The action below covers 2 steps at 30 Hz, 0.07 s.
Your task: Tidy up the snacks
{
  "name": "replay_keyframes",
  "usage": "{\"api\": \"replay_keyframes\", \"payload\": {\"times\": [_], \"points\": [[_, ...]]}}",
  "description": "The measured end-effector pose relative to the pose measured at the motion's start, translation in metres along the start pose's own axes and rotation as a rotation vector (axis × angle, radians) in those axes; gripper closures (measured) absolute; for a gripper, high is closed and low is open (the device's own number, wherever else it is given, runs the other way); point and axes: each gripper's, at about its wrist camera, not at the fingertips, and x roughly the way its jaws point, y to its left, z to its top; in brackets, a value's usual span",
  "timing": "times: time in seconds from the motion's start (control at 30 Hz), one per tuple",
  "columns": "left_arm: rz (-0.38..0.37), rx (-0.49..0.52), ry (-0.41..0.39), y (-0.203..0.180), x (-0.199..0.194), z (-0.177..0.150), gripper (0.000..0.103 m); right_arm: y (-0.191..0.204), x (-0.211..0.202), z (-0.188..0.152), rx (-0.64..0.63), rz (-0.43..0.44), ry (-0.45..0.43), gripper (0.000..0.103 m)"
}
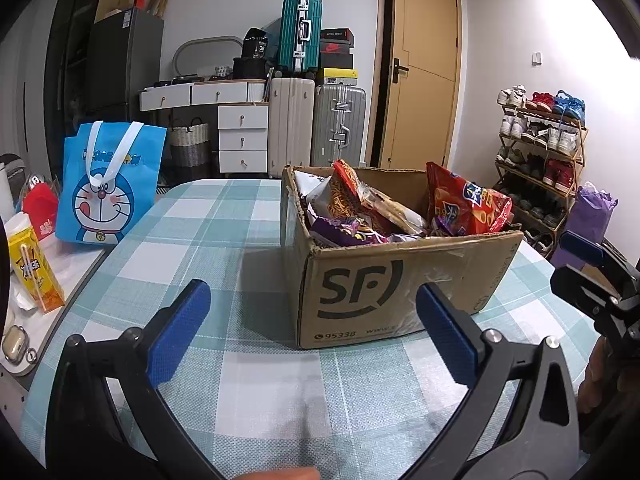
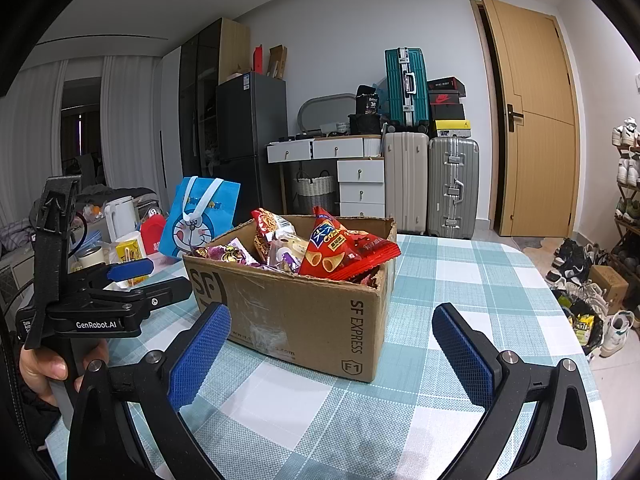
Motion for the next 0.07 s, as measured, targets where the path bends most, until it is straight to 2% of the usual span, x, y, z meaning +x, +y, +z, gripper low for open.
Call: {"api": "replay_keyframes", "payload": {"times": [0.07], "points": [[0.004, -0.002, 0.002, 0.0012, -0.0005, -0.0001, 0.000, 0.0000, 0.0001, 0.0000, 0.001, 0.000, 0.000, 0.000]]}}
